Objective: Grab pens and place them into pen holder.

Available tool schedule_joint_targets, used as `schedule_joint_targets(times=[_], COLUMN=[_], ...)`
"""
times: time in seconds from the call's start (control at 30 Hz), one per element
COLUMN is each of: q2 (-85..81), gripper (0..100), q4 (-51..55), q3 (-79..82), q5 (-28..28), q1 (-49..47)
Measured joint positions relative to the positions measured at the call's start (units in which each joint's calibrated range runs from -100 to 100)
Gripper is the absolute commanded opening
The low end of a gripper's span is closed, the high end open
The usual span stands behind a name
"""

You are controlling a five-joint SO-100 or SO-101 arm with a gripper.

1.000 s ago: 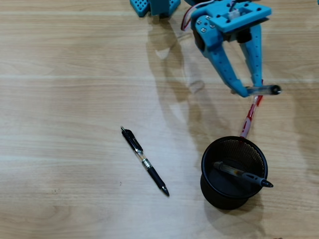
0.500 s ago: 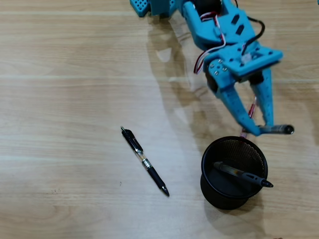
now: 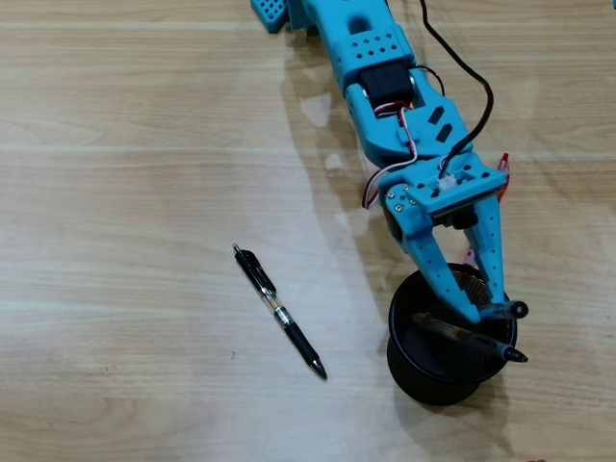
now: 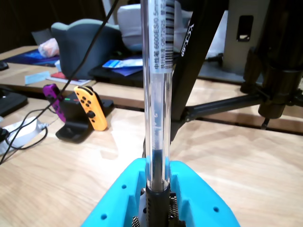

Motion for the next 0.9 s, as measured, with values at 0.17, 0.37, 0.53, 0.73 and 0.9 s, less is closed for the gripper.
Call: schedule_joint_targets(times=[0.17,0.37,0.53,0.73,0.9], q2=[1.02,1.10,1.10,0.85,-4.50], gripper=[17,17,17,3,2], q4=[-1.64,-1.82,-1.82,-1.64,5.80], q3=[0.00,0.00,0.00,0.00,2.49], q5=[0.00,0.00,0.00,1.04,3.01], q1=[0.00,0.00,0.00,-0.45,-0.90])
